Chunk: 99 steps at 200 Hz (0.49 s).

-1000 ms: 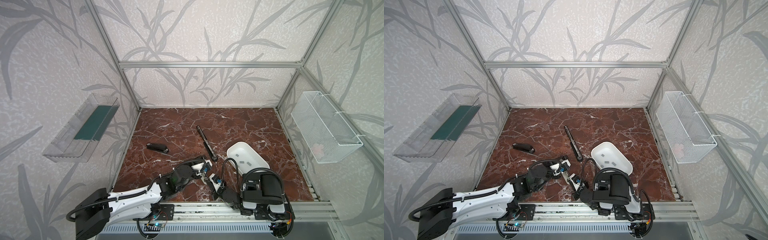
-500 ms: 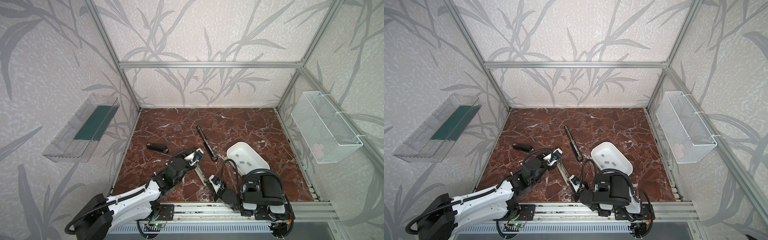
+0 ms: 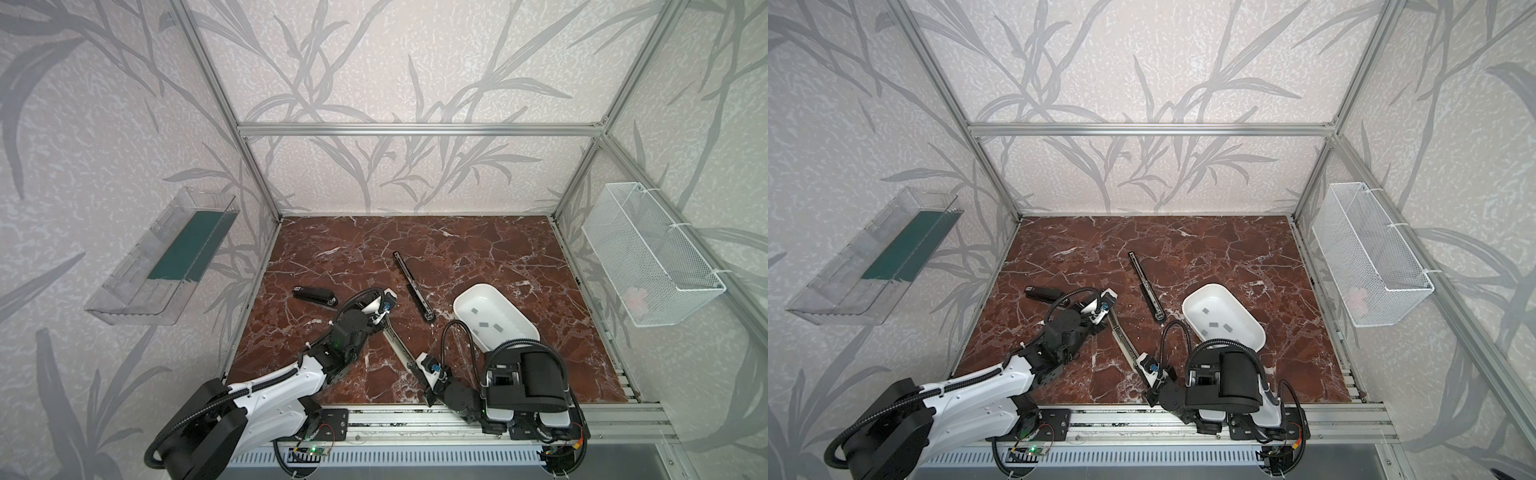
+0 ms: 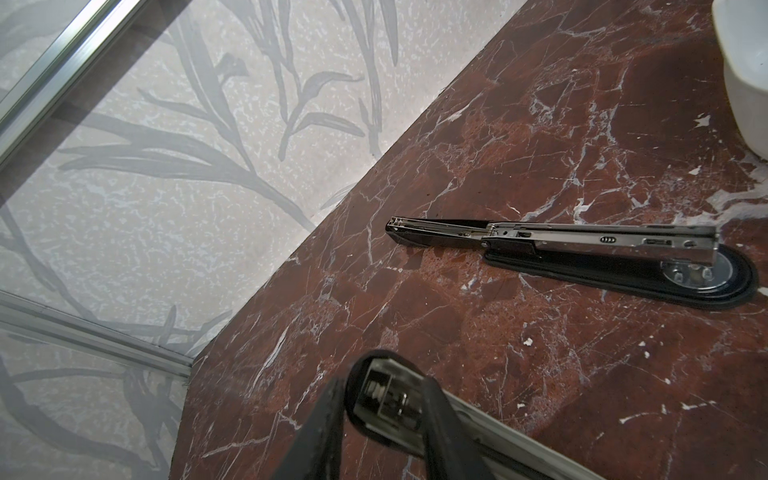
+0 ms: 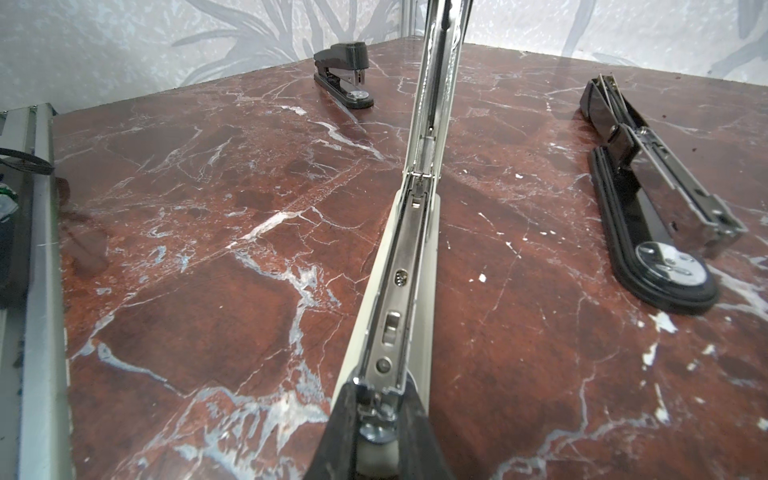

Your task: Load the staples into the stapler

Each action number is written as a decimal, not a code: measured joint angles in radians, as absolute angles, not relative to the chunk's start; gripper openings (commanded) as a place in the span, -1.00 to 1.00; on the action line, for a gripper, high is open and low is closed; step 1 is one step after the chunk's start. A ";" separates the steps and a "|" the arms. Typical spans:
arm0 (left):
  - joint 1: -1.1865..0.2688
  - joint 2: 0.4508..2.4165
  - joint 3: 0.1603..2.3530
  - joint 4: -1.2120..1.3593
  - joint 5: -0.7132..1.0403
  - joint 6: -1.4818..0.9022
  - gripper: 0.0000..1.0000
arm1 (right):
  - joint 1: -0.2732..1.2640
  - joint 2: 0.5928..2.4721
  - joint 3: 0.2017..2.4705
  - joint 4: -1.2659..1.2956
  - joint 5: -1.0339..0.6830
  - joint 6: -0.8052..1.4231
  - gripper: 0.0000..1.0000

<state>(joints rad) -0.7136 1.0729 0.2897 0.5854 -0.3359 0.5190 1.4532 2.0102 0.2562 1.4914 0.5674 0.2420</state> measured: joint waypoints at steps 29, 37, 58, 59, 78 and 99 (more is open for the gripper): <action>-0.701 1.129 0.290 0.647 -0.336 0.519 -0.33 | 1.454 2.010 0.258 1.491 0.567 0.242 -1.00; -0.698 1.143 0.290 0.662 -0.336 0.518 -0.33 | 1.454 2.010 0.259 1.491 0.567 0.243 -1.00; -0.685 1.188 0.290 0.704 -0.341 0.519 -0.33 | 1.454 2.010 0.260 1.491 0.567 0.243 -1.00; -0.684 1.192 0.290 0.706 -0.342 0.519 -0.33 | 1.454 2.010 0.260 1.491 0.567 0.243 -1.00; -0.677 1.230 0.291 0.725 -0.344 0.520 -0.33 | 1.455 2.011 0.261 1.490 0.568 0.243 -1.00; -0.675 1.268 0.291 0.726 -0.336 0.522 -0.33 | 1.457 2.015 0.262 1.493 0.569 0.243 -0.97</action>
<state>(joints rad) -0.6754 1.2678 0.2909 0.7261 -0.3363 0.5217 1.4567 2.0148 0.2623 1.4925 0.5694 0.2428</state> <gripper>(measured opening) 0.334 0.162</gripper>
